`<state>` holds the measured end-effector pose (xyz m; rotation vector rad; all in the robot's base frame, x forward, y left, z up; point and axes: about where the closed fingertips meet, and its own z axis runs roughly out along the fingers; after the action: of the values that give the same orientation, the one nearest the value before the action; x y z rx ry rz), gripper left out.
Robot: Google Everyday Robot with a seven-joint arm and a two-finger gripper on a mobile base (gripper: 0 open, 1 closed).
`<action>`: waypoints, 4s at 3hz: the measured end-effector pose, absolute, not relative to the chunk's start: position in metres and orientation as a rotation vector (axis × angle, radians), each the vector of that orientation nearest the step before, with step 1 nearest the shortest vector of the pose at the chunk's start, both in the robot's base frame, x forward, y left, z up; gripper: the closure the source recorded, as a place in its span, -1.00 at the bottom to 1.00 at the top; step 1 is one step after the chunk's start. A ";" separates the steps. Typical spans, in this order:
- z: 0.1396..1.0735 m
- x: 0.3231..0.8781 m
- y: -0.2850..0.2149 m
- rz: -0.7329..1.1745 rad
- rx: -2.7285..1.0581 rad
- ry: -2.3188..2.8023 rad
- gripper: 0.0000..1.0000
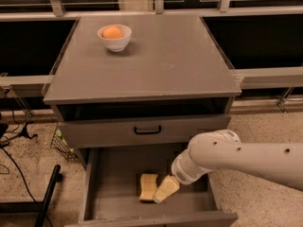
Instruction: Pick sponge from middle drawer and place on counter
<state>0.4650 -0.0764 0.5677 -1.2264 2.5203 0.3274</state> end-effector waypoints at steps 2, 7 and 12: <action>0.539 0.478 -0.058 0.422 -1.124 2.465 -1.00; 0.496 0.508 -0.050 0.765 -1.225 2.214 -1.00; 0.460 0.514 -0.024 0.662 -1.677 1.745 -1.00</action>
Offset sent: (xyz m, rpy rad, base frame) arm 0.0228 0.0187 -0.0399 0.1527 -0.0767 -0.0587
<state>0.5137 -0.0243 0.4596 -1.6766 1.7447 0.6619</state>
